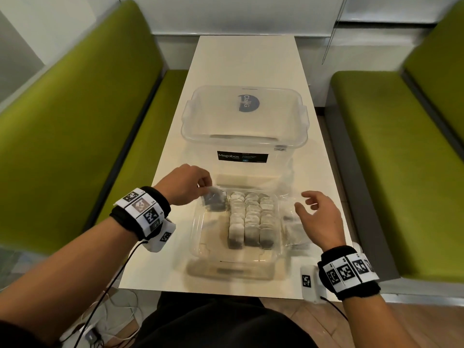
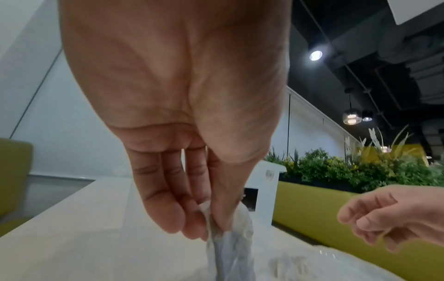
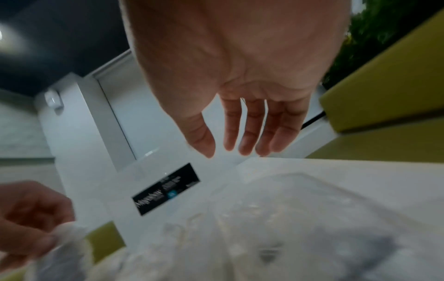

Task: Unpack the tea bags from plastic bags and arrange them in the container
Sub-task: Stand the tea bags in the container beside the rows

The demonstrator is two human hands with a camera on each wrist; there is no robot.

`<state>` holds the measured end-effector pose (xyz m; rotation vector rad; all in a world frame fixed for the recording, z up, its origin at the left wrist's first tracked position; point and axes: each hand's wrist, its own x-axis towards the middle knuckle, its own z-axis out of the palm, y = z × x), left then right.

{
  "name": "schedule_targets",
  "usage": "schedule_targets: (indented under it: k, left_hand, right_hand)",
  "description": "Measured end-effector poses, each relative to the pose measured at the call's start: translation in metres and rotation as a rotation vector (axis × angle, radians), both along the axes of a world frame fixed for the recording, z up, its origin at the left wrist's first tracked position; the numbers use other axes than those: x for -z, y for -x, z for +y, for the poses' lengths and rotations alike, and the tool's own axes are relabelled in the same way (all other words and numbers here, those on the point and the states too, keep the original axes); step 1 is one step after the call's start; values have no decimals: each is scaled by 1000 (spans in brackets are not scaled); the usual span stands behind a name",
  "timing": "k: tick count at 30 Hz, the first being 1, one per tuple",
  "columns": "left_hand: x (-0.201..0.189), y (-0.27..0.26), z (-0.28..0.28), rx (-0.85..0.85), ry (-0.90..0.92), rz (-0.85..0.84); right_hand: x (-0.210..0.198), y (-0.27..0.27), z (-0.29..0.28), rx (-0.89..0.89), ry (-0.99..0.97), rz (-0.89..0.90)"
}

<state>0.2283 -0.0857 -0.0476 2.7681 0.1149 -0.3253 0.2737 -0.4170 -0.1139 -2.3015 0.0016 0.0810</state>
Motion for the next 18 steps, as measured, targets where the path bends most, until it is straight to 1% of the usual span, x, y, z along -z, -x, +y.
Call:
schedule_targets:
  k: [2, 5, 8, 10, 13, 18]
  left_hand:
    - [11, -1, -2, 24, -44, 44]
    - [25, -3, -8, 83, -77, 86]
    - [35, -6, -15, 107, -106, 136]
    - [42, -8, -17, 97, -127, 158]
    - [47, -12, -18, 91, -183, 146]
    - [46, -15, -21, 73, -254, 105]
  right_hand:
    - [7, -1, -7, 33, 122, 43]
    - [17, 0, -15, 46, 293, 179]
    - [25, 3, -19, 15, 394, 327]
    - [32, 3, -21, -3, 421, 394]
    - [41, 2, -23, -21, 409, 439]
    - [40, 2, -23, -22, 307, 473]
